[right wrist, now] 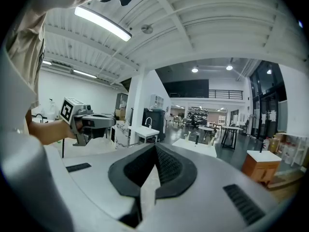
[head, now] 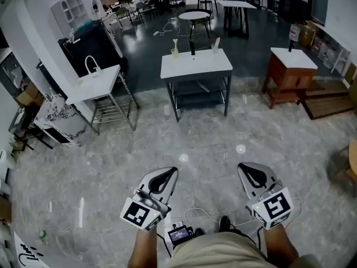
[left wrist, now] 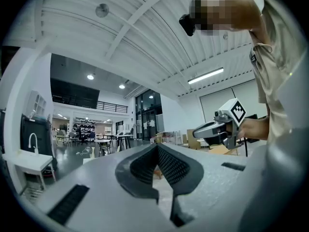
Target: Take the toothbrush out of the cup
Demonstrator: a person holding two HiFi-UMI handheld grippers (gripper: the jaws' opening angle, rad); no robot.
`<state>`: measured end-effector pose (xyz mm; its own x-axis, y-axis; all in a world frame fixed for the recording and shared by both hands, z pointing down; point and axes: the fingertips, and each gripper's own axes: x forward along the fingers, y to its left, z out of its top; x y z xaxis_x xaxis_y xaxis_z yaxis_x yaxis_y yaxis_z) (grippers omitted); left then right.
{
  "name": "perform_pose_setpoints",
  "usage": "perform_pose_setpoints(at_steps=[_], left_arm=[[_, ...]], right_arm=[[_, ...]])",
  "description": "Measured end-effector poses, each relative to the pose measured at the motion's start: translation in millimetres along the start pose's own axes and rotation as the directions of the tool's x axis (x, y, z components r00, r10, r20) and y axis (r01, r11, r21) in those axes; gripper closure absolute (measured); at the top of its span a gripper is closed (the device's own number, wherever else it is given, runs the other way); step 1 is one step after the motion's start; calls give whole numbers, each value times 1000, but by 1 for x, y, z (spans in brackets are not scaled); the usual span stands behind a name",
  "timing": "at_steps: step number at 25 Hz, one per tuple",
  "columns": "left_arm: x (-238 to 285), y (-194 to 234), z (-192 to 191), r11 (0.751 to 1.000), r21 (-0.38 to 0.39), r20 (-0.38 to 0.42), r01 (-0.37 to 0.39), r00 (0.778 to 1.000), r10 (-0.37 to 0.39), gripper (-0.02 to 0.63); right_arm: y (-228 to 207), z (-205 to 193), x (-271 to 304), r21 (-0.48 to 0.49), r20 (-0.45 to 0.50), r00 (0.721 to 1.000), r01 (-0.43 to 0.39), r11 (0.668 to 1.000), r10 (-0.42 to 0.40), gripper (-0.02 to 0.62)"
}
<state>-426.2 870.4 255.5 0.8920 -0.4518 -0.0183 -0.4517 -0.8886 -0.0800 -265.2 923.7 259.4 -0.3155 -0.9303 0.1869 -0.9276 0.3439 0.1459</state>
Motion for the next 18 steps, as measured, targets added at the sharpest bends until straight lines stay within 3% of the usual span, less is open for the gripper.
perform_pose_setpoints(at_steps=[11, 18], left_arm=[[-21, 36, -8, 1000, -24, 32, -12, 999, 13, 600], [10, 60, -16, 1000, -25, 13, 0, 1000, 1, 600]], right_arm=[[20, 6, 38, 6, -7, 1000, -6, 1000, 6, 591], [-15, 0, 66, 41, -4, 1000, 21, 999, -21, 591]])
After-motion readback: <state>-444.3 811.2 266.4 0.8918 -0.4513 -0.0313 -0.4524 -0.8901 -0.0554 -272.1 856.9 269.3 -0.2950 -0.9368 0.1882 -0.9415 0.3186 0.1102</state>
